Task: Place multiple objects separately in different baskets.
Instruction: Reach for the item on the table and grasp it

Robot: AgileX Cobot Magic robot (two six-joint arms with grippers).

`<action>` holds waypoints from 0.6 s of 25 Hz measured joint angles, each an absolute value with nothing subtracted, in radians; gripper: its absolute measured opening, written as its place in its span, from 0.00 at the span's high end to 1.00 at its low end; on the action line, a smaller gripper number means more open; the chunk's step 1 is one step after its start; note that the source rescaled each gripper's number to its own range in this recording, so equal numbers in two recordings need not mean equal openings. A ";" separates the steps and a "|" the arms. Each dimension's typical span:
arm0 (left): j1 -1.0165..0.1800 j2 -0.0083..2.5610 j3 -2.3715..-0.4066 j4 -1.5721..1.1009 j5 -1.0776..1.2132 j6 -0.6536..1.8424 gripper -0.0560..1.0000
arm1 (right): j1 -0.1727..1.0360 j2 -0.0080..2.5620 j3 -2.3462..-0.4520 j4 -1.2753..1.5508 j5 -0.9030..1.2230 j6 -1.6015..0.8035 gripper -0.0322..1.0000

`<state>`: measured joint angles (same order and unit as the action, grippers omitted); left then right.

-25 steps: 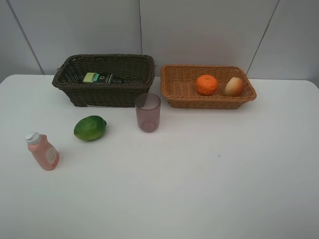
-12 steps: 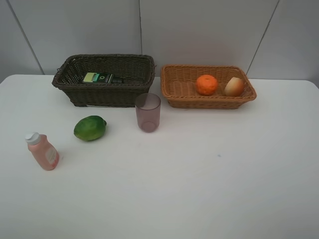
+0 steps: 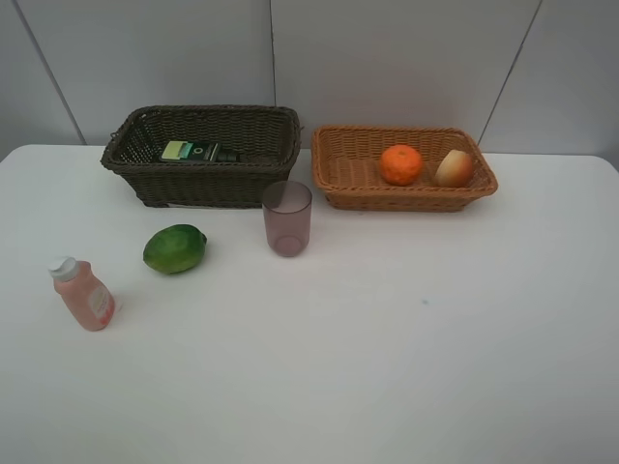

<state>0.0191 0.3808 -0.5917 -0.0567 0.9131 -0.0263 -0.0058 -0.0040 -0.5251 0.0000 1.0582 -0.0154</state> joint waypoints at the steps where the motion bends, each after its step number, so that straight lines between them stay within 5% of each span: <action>1: 0.019 0.429 -0.597 -0.066 0.895 -0.024 0.00 | -0.006 -0.004 -0.525 0.000 1.058 -0.015 0.03; 15: 0.019 1.090 -0.634 -0.080 0.716 0.035 0.00 | -0.006 -0.004 -0.525 0.000 1.058 -0.015 0.03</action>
